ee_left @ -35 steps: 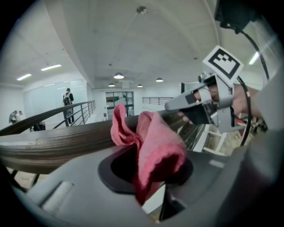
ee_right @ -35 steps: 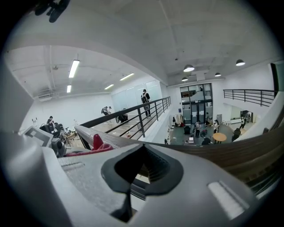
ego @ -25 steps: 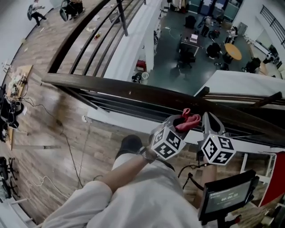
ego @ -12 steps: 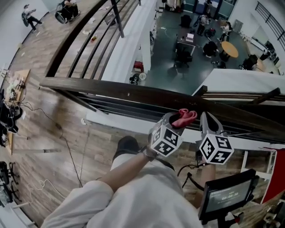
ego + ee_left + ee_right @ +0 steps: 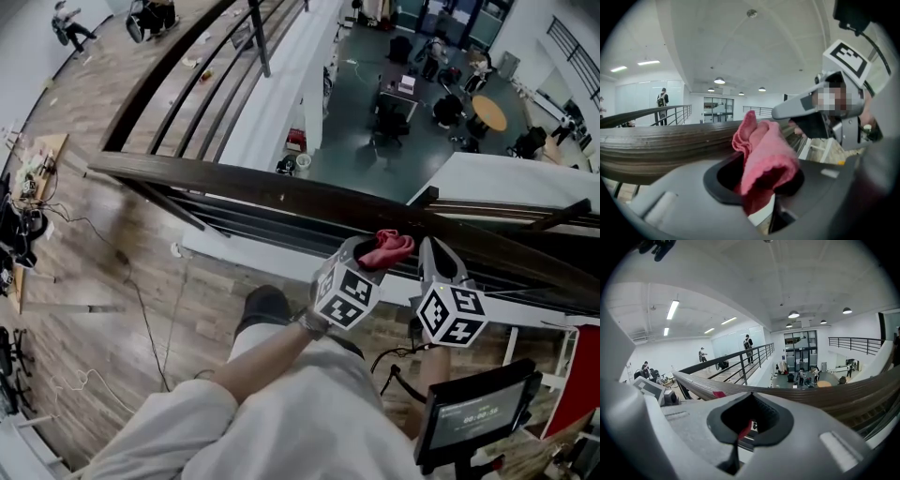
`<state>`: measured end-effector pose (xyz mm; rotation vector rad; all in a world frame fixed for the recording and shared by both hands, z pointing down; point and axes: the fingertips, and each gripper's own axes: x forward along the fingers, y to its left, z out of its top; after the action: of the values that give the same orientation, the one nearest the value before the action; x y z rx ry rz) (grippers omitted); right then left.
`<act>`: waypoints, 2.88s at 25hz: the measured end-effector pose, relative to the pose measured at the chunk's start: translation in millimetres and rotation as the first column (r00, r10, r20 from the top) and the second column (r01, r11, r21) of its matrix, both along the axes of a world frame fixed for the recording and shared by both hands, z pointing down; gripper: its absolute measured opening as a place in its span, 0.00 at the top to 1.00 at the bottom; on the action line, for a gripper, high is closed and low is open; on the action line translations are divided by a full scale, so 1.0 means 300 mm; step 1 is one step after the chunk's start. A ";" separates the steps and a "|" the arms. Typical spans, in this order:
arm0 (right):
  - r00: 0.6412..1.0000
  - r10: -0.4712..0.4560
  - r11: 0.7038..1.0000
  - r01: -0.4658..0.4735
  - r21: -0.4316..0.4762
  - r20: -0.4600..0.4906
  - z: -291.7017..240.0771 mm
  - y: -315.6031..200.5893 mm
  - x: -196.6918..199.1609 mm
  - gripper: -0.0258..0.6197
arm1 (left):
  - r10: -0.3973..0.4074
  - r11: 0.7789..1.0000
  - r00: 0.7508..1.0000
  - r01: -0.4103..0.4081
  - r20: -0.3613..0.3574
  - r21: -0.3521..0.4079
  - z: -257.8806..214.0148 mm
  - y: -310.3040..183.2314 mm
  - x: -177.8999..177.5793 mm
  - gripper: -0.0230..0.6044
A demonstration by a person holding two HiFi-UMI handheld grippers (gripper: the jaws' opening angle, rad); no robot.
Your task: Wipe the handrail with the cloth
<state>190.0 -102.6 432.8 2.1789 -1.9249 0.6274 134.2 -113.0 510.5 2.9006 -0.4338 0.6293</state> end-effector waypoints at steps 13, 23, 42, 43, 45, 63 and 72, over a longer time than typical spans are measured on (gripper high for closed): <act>0.999 -0.043 0.999 0.043 0.004 0.005 0.007 -0.038 -0.053 0.96 | -0.058 0.998 0.998 0.058 -0.020 -0.005 -0.011 -0.055 -0.072 0.76; 0.996 -0.089 0.996 0.089 0.002 0.007 0.019 -0.062 -0.122 0.96 | -0.126 0.992 0.992 0.126 -0.032 -0.010 -0.010 -0.116 -0.162 0.76; 0.996 -0.092 0.996 0.092 0.016 -0.004 0.018 -0.140 -0.255 0.96 | -0.167 0.986 0.985 0.167 -0.037 -0.016 -0.045 -0.220 -0.305 0.76; 0.996 -0.094 0.995 0.094 0.017 -0.004 0.018 -0.145 -0.263 0.96 | -0.169 0.986 0.985 0.169 -0.037 -0.014 -0.045 -0.227 -0.314 0.76; 0.995 -0.098 0.995 0.098 0.017 -0.004 0.018 -0.159 -0.276 0.96 | -0.167 0.986 0.985 0.167 -0.034 -0.009 -0.046 -0.238 -0.327 0.76; 0.992 -0.127 0.992 0.127 0.011 -0.013 0.001 -0.276 -0.419 0.96 | -0.141 0.990 0.990 0.141 -0.030 -0.004 -0.053 -0.320 -0.454 0.76; 0.989 -0.145 0.989 0.145 0.004 -0.014 -0.002 -0.320 -0.502 0.96 | -0.160 0.987 0.986 0.160 -0.053 -0.015 -0.062 -0.365 -0.536 0.74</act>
<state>39.4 -198.7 432.3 2.0168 -2.0564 0.5824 -26.6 -222.5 491.8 2.8284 -0.6464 0.5262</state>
